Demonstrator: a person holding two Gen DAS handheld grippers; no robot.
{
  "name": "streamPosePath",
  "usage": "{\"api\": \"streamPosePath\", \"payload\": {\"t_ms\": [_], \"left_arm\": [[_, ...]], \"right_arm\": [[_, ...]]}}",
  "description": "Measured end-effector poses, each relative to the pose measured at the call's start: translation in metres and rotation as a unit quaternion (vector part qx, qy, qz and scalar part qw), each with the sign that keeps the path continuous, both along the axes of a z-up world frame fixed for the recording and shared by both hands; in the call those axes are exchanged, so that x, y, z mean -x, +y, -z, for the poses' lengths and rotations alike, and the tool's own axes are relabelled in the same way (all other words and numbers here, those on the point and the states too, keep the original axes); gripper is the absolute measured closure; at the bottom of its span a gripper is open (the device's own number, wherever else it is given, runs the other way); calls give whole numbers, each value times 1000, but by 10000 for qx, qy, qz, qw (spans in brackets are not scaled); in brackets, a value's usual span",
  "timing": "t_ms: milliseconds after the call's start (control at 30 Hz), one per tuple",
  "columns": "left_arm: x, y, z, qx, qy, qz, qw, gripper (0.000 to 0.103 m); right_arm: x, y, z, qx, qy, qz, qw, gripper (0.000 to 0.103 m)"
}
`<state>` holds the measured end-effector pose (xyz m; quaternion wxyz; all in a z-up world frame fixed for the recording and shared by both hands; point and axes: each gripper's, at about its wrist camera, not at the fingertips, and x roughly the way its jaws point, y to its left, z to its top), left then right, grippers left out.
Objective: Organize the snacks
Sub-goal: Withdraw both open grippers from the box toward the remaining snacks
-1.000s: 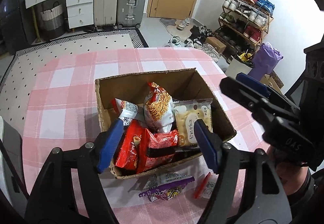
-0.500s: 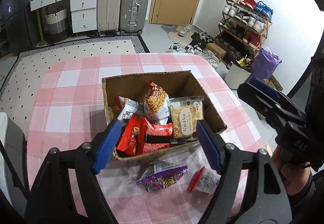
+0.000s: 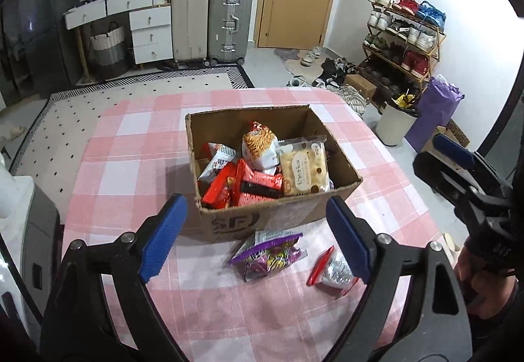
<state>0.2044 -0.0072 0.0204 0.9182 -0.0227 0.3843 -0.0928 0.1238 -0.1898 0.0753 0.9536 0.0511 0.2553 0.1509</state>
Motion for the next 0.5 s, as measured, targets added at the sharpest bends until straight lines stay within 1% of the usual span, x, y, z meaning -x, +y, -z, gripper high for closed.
{"api": "streamPosePath", "payload": {"t_ms": [100,167,200,333,500], "left_arm": [[11,1,1,-8,-6,-63,10000,10],[18,0,4,-70,-36,-147,9999,4],[23,1,5,-88,-58,-210,9997,2],[33,2,15,-78,-17,-304,9995,2],[39,8,34,-98,131,-461,9988,2]], "right_arm": [[14,-3,2,7,-12,22,10000,6],[23,-5,7,-18,10,-14,10000,6],[28,-5,10,-21,22,-29,10000,6],[42,-6,25,-4,103,-123,9999,6],[51,-7,48,1,329,-242,9992,5]]}}
